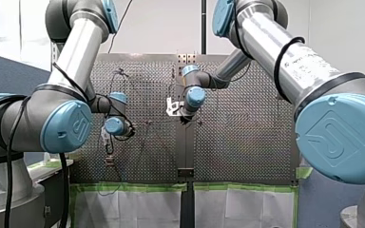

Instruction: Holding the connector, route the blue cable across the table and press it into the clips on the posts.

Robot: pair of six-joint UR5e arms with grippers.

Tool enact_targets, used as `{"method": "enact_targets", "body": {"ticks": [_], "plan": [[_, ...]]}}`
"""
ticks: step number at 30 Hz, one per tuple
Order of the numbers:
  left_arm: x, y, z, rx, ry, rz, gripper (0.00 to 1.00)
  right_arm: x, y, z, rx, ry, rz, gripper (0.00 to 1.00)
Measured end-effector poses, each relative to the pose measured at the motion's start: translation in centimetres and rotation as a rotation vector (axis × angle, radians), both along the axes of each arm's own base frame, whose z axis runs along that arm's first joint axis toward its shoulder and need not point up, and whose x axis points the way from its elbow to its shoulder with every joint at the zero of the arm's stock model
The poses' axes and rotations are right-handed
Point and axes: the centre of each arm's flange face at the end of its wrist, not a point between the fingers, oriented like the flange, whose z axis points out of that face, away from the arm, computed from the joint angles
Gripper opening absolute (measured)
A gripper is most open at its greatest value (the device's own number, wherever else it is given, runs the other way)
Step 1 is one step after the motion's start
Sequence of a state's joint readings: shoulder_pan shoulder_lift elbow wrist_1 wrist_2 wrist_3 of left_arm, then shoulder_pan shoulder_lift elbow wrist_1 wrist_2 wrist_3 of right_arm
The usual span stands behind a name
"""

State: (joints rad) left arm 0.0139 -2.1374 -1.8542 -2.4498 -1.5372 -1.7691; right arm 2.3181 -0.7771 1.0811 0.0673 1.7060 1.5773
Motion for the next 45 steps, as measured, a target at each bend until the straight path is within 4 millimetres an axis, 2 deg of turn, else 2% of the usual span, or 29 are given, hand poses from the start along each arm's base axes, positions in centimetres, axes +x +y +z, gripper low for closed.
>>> {"method": "enact_targets", "body": {"ticks": [10, 21, 36, 45], "plan": [[-1.6, -0.2, 1.7, 0.015, 0.045, 0.005, 1.0, -0.7, -1.0, 0.1, 0.002, -0.003, -0.018, 0.0], [-5.6, -1.8, 3.5, 0.019, 0.067, -0.006, 1.0, -1.7, -2.1, 0.3, 0.0, -0.001, -0.036, 0.0], [-11.1, -4.0, 5.6, 0.008, 0.053, -0.021, 1.0, -2.0, -2.4, 0.4, -0.001, -0.002, -0.041, 0.0], [-13.7, -6.5, 7.6, -0.02, 0.015, -0.075, 1.0, -2.2, -2.7, 1.5, -0.011, -0.016, -0.046, 0.0]]}}
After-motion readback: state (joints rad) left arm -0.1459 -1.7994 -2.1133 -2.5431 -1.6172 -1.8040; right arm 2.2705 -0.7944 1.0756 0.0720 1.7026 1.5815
